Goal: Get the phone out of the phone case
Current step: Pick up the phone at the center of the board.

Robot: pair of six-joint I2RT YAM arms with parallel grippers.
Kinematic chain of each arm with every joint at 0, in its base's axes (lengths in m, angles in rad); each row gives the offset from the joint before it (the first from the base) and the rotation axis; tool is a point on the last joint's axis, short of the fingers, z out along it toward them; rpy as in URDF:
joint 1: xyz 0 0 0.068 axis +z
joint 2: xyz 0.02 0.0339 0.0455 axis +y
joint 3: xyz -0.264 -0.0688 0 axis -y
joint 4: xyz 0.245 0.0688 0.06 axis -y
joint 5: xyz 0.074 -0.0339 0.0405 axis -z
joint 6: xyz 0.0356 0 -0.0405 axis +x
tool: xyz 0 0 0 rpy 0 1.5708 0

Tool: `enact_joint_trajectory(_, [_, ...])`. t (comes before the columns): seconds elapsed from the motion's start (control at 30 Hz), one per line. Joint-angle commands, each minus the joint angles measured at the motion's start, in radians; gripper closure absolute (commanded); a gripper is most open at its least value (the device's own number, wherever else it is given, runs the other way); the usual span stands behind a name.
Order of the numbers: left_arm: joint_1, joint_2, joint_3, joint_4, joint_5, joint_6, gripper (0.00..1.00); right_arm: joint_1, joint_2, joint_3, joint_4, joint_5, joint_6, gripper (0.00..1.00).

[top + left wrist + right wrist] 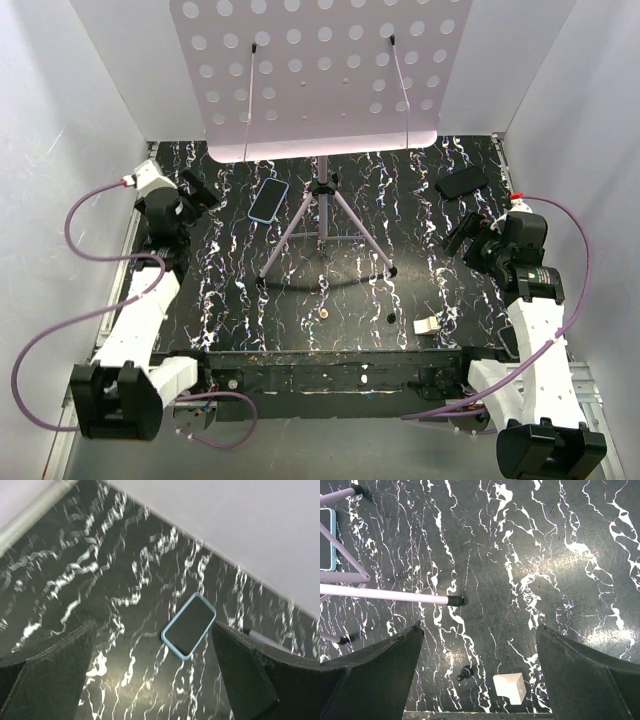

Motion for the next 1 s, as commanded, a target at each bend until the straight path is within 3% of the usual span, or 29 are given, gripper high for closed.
enact_joint_trajectory(0.0, [0.013, 0.141, 0.081, -0.144, 0.242, 0.009, 0.01, -0.002, -0.017, 0.047, -0.01, -0.024, -0.016, 0.0])
enact_joint_trajectory(0.23, [0.04, 0.446, 0.182, -0.089, 0.555, 0.031, 0.0, 0.002, -0.016, 0.055, -0.044, -0.176, -0.03, 0.0])
enact_joint_trajectory(0.53, [0.036, 0.828, 0.463, -0.216, 0.821, 0.141, 0.0, 0.01, -0.059, 0.014, -0.044, -0.242, -0.047, 0.0])
enact_joint_trajectory(0.73, [-0.027, 0.953, 0.589, -0.29, 0.766, 0.212, 0.0, 0.013, -0.079, 0.0, -0.028, -0.26, -0.06, 0.0])
enact_joint_trajectory(0.97, [-0.122, 1.104, 0.786, -0.469, 0.403, 0.295, 0.0, 0.017, -0.073, 0.0, -0.027, -0.26, -0.056, 0.0])
